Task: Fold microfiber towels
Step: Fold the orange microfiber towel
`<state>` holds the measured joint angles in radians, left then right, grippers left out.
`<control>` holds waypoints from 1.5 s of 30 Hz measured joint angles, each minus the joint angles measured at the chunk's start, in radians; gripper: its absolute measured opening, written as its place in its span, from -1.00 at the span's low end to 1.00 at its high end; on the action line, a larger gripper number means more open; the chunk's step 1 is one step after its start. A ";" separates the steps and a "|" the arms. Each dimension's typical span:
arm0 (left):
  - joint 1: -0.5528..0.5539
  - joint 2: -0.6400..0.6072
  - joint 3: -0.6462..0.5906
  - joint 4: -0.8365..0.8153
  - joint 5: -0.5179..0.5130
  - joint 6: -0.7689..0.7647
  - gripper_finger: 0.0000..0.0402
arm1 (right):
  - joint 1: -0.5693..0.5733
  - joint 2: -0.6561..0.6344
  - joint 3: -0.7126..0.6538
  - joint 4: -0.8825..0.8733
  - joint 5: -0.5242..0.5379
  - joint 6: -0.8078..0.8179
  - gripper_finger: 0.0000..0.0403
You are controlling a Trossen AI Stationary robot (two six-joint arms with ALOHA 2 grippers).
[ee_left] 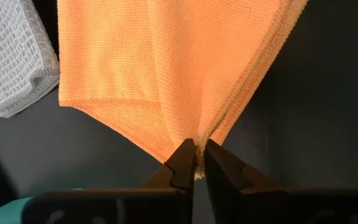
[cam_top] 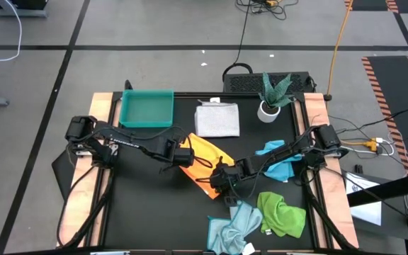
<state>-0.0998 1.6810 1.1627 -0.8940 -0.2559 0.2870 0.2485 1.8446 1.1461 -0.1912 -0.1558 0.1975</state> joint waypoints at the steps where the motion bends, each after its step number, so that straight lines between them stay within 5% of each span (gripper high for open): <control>1: 0.000 0.000 0.000 0.000 -0.004 0.005 -0.82 | 0.000 0.000 0.000 0.017 0.000 0.001 -0.96; 8: 0.026 -0.036 0.000 -0.037 -0.008 0.048 -0.97 | -0.018 -0.023 0.020 0.033 0.000 0.031 -0.99; 23: 0.180 -0.127 -0.010 -0.048 -0.008 0.192 -0.90 | -0.043 -0.049 0.039 0.099 0.048 0.033 -1.00; 35: 0.177 -0.117 -0.087 -0.053 0.085 0.121 -0.86 | -0.037 0.062 0.039 0.242 -0.110 0.054 -1.00; 45: 0.165 -0.117 -0.106 -0.047 0.128 0.066 -0.59 | -0.031 0.139 0.038 0.290 -0.155 0.133 -0.55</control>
<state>0.0650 1.5642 1.0569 -0.9413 -0.1276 0.3534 0.2180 1.9835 1.1839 0.0986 -0.3105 0.3304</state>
